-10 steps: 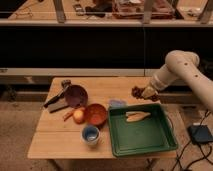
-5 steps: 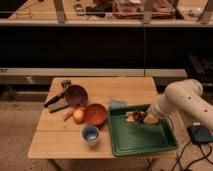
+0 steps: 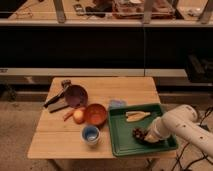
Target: Place grapes in tray
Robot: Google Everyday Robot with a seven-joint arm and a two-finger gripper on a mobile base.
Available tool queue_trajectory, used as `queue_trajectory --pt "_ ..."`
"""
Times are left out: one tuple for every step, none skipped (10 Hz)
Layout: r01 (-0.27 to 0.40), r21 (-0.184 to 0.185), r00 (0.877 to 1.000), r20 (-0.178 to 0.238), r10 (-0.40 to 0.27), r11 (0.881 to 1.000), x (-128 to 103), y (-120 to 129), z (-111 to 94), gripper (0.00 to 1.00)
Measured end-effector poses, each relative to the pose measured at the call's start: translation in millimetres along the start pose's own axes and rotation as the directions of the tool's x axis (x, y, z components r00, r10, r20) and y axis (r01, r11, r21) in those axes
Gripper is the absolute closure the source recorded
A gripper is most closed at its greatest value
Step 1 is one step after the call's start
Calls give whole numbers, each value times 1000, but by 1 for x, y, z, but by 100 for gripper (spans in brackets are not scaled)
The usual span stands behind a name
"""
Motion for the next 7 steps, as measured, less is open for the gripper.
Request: queue_trajectory --pt "-1 12 1000 4 1 1000 -1 -6 4 43" --pt "-1 34 1000 15 0 999 -6 -20 3 32" --pt "2 43 1000 20 -3 999 -8 -27 -2 30" --pt "5 44 1000 22 -6 999 -10 -33 -8 30" --pt "9 44 1000 25 -11 999 -12 -37 -12 30" --pt "13 42 1000 25 -14 999 -14 -37 -11 30" --pt "12 42 1000 25 -13 999 -13 -36 -12 30"
